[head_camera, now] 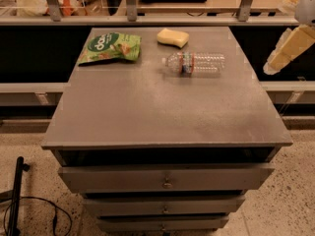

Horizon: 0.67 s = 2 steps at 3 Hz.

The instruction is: Pick water bottle

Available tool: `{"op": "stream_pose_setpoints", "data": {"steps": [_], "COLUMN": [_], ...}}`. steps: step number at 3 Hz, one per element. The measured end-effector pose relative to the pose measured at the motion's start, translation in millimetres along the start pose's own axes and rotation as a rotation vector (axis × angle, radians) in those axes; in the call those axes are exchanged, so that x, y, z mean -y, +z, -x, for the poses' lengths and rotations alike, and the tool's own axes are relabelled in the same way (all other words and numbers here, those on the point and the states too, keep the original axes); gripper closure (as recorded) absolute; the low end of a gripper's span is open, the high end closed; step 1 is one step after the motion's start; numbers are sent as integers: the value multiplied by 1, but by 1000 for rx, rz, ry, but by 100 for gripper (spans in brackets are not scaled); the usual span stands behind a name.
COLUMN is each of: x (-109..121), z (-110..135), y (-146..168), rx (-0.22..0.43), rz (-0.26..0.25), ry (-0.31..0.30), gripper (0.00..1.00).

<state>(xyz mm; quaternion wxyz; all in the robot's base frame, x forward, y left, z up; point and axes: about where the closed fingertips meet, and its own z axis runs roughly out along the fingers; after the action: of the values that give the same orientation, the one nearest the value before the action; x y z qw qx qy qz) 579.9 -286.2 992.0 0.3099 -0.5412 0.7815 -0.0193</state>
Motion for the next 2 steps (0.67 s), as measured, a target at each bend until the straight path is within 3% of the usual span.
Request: {"op": "stream_pose_setpoints", "data": {"steps": [2], "x": [52], "z": [11], "y": [64], "rx": [53], "rz": [72], "ry": [54], "gripper": [0]}}
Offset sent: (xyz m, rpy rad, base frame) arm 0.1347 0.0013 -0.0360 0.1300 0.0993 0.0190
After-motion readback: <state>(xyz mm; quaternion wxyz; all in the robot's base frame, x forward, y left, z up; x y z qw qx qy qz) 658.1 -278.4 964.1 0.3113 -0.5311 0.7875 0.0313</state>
